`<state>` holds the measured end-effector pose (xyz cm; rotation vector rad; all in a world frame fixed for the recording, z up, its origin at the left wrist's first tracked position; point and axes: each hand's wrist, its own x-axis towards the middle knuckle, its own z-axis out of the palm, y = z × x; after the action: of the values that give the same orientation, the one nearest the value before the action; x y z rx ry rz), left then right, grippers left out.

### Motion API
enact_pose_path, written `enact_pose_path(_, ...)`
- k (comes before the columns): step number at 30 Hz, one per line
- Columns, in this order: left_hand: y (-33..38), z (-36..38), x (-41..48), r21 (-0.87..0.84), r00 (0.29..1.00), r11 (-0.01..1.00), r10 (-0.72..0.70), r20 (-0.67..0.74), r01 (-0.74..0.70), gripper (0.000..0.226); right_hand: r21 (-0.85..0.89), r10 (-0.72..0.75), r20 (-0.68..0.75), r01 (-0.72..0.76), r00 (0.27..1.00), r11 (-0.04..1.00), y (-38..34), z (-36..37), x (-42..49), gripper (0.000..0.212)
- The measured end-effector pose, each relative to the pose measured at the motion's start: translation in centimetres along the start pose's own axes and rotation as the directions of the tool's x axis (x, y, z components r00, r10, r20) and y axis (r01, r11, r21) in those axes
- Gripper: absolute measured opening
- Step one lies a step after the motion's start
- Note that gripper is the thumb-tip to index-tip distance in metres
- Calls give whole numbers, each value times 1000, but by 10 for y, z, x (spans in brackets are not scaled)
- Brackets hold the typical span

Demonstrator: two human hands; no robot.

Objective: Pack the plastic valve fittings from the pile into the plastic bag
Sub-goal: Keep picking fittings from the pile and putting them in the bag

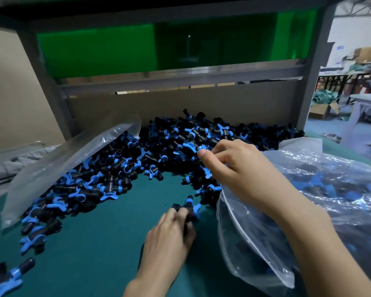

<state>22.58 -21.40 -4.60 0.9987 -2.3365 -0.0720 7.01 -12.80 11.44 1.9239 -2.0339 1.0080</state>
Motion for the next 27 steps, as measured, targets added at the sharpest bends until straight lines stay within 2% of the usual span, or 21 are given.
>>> enact_pose_path(2, -2, -3, 2, -188, 986, 972, -156, -55, 143, 13, -26, 1, 6, -1, 1000, 1000, -1, 0, 1, 64)
enact_pose_path(4, -7, -3, 8, -458, 930, 836, -364, -53, 301, 5, -52, 2, 20, -1, 1000, 999, 0, 1, 1, 64)
enact_pose_path(6, -10, -7, 13, -702, 854, 593, -519, 39, 393, 15, -68, 15, 62, -10, 998, 998, 0, 1, 0, 63)
enact_pose_path(8, -13, -12, 19, -868, 785, 289, -597, 166, 403, 22, -85, 30, 123, -19, 992, 996, 0, 0, 0, 58)
enact_pose_path(10, -13, -16, 23, -935, 740, 15, -616, 270, 353, 27, -100, 49, 197, -30, 979, 995, 3, 1, -1, 50)
enact_pose_path(12, -10, -19, 24, -934, 724, -161, -595, 349, 318, 26, -112, 55, 254, -27, 966, 993, 5, 4, -2, 43)
enact_pose_path(16, -10, -22, 23, -888, 704, -334, -545, 456, 316, 20, -137, 90, 385, -39, 918, 990, 7, 8, -5, 27)
enact_pose_path(20, -5, -30, 23, -794, 717, -522, -420, 557, 311, 31, -100, 118, 428, -83, 896, 992, 9, 9, -5, 26)
enact_pose_path(24, 5, -34, 21, -694, 704, -633, -315, 636, 343, 44, -96, 129, 433, -97, 892, 991, 9, 10, -4, 26)
enact_pose_path(27, 11, -38, 21, -661, 701, -666, -286, 653, 345, 40, -124, 133, 441, -87, 887, 988, 10, 11, -5, 18)
